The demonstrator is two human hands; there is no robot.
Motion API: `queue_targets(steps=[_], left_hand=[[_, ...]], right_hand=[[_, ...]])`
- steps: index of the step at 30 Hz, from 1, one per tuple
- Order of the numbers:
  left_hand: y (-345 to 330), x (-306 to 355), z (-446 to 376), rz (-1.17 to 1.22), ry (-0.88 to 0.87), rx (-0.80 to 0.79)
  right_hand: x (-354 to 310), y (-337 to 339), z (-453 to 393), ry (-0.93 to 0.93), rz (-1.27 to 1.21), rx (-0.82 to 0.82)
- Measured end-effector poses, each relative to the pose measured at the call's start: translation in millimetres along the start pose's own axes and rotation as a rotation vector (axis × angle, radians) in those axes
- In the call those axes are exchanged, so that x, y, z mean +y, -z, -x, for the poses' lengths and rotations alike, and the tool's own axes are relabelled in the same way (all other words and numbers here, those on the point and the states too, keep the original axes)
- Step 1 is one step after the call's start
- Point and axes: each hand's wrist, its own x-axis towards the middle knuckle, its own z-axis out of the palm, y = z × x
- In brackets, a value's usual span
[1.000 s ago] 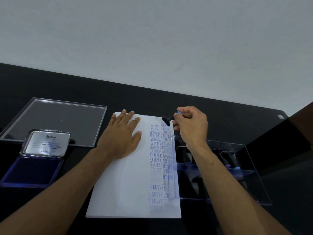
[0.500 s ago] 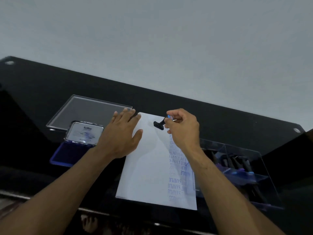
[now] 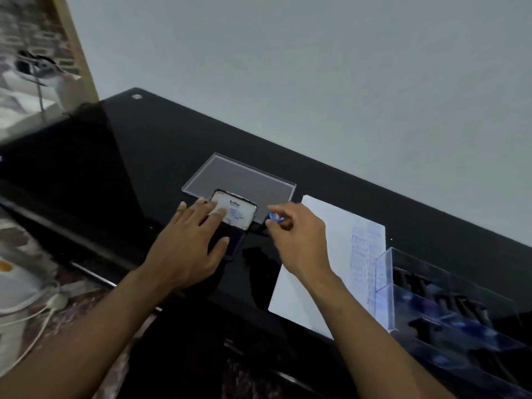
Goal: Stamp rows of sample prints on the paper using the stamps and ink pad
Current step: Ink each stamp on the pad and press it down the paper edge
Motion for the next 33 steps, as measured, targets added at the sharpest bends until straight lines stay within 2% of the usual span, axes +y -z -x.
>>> queue_targets(steps=[14, 22, 33], left_hand=[[-8, -58, 41, 0.016, 0.106, 0.007], [-19, -62, 41, -0.01, 0.121, 0.019], [-20, -59, 42, -0.04, 0.129, 0.051]], right_hand=[[-60, -49, 4, 0.143, 0.195, -0.233], [-57, -63, -2, 0.211, 0.28, -0.268], [-54, -64, -6, 0.177, 0.294, -0.282]])
